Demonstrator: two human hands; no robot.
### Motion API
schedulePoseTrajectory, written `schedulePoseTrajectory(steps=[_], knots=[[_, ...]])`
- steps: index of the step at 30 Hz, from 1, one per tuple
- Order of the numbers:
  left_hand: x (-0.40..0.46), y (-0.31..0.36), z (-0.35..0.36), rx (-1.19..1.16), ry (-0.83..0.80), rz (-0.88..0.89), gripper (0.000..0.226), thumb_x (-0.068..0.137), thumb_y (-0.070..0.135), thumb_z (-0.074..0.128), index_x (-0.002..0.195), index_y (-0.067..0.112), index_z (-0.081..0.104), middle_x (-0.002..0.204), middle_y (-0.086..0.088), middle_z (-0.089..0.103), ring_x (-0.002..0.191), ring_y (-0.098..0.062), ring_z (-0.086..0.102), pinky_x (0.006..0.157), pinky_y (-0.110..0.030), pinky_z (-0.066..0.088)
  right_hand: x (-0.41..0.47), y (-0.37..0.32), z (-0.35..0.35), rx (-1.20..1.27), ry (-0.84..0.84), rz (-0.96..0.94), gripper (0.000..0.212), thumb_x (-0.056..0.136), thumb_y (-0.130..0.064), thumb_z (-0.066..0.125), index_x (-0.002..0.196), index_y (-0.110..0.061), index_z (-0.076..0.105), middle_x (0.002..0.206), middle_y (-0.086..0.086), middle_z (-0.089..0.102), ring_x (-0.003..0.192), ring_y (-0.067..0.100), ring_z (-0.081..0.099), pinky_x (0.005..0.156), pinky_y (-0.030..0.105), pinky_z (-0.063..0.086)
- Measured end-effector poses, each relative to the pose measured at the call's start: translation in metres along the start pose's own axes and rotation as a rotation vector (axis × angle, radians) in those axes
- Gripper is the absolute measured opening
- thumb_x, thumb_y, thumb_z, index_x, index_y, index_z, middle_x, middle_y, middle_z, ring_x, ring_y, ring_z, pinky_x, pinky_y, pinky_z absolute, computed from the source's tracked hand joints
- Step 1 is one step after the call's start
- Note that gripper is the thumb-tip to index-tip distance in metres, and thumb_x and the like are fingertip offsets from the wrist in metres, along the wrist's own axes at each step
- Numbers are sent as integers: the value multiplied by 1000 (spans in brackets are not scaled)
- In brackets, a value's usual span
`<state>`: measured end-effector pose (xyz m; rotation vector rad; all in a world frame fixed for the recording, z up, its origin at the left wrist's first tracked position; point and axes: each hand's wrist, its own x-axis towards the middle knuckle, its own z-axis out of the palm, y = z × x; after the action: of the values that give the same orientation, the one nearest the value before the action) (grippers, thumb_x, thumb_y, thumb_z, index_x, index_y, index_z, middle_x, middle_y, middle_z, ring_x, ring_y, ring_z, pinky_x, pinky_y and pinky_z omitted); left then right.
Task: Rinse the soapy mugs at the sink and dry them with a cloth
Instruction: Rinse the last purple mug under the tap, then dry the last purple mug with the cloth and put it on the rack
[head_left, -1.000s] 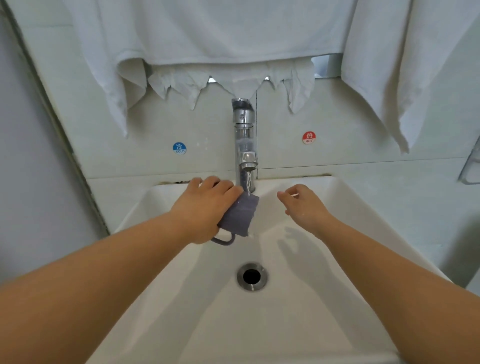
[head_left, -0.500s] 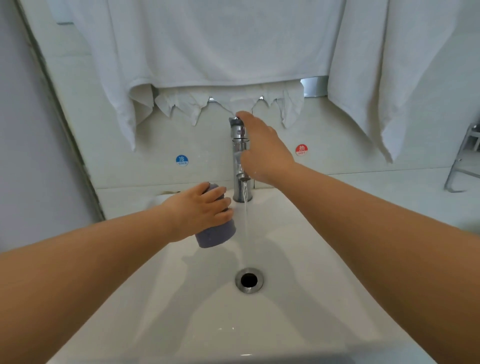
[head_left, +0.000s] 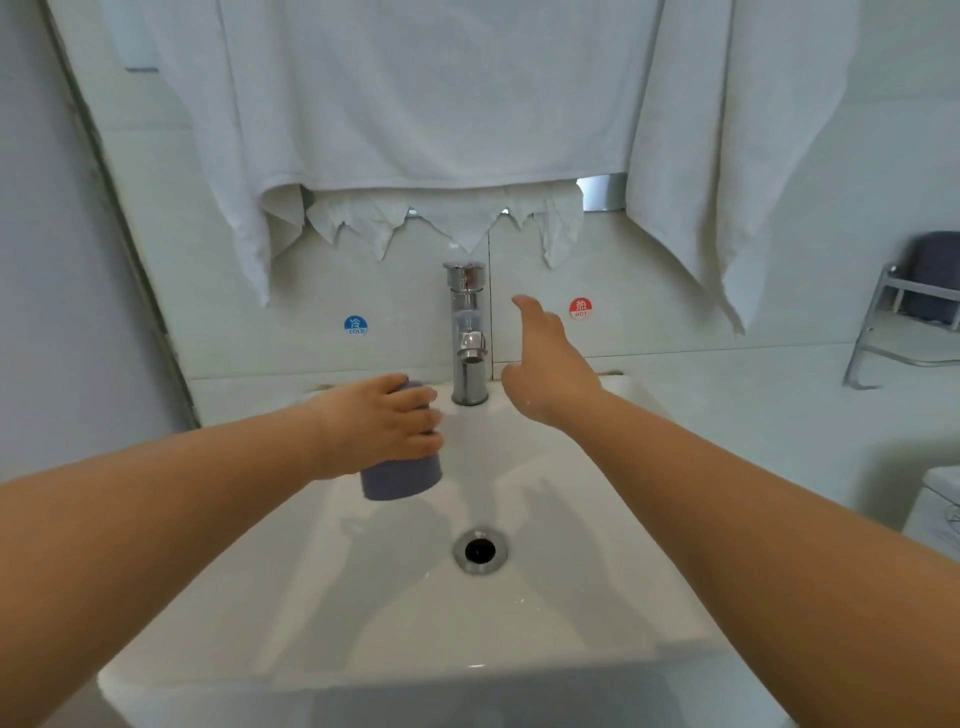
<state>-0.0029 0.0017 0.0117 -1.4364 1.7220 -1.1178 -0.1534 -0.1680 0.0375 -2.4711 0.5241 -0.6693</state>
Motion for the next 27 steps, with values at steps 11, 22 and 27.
schedulePoseTrajectory(steps=[11, 22, 27], knots=[[-14, 2, -39, -240, -291, -177, 95, 48, 40, 85, 129, 26, 37, 127, 2, 55, 122, -27, 47, 95, -35, 40, -37, 34, -21, -194, -76, 86, 52, 94, -13, 43, 144, -18, 28, 135, 9, 43, 105, 29, 55, 80, 34, 44], [81, 63, -103, -2170, -19, -1200, 54, 71, 17, 85, 116, 20, 56, 106, 0, 69, 89, -16, 66, 63, -23, 49, -62, 36, -62, 491, -200, 448, 51, 97, -54, 37, 127, -15, 51, 120, 7, 59, 106, 23, 57, 93, 40, 43], [154, 52, -132, -2339, 212, -1231, 48, 75, 20, 81, 116, 18, 56, 100, 2, 68, 85, -13, 64, 56, -20, 48, -66, 68, -106, 637, -140, 437, 56, 86, -68, 47, 117, -22, 60, 118, 2, 64, 107, 19, 60, 94, 39, 47]])
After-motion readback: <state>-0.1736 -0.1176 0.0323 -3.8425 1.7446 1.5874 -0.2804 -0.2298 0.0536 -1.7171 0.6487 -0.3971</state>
